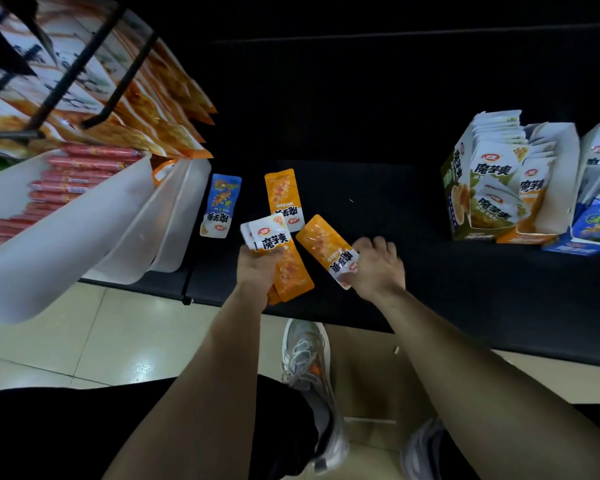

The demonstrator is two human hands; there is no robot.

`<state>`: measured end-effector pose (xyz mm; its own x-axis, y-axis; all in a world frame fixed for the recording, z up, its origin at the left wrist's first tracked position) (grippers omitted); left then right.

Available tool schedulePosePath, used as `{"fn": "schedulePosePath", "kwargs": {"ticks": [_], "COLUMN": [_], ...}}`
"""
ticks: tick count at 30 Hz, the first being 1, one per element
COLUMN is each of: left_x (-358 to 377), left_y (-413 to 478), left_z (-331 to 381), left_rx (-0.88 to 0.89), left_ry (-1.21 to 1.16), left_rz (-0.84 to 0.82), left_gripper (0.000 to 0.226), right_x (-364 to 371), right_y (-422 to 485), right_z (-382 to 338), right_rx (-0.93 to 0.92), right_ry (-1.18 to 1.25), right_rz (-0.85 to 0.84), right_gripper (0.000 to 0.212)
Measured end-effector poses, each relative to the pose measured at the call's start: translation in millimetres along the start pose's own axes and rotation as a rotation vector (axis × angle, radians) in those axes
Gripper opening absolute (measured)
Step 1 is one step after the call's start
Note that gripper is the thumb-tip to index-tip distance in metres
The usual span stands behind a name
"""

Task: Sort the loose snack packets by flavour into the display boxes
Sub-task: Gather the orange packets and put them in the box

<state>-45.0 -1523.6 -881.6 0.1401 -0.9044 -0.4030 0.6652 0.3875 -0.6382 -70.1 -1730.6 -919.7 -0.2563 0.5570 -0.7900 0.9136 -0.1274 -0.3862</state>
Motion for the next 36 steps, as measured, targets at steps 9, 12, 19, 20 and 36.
{"fn": "schedulePosePath", "kwargs": {"ticks": [9,12,19,20,36], "left_x": [-3.0,-2.6,13.9,15.8,-16.4], "left_y": [3.4,4.3,-23.7,-25.0,16.7], "left_z": [0.6,1.3,10.9,10.5,-3.4], "left_rx": [-0.018,0.011,0.0,-0.014,0.141], "left_ry": [-0.118,-0.084,-0.044,-0.084,0.161], "left_rz": [0.017,0.017,-0.258,-0.321,0.022], "left_gripper": [0.038,0.034,0.042,0.051,0.056], "right_x": [-34.9,-54.9,-72.3,-66.4,4.5], "right_y": [11.7,14.6,17.4,18.4,50.4], "right_z": [5.0,4.4,-28.5,-34.3,-84.8], "right_rx": [0.048,0.045,-0.112,-0.107,-0.466], "right_ry": [0.761,0.959,0.852,0.813,-0.208], "right_rz": [-0.072,-0.072,-0.264,-0.245,-0.339], "right_gripper": [0.009,0.009,0.012,0.013,0.06]}}
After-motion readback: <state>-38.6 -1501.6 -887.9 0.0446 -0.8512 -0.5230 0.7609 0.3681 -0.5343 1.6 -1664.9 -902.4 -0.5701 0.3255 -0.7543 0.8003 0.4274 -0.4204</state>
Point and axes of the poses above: each hand's wrist, its own y-axis towards the middle knuckle, its own x-axis out of the palm, z = x × y, the point moved 1 cm from there along y, towards the middle knuckle, and after that the axes turned 7 degrees about y, right-handed, at the moved point
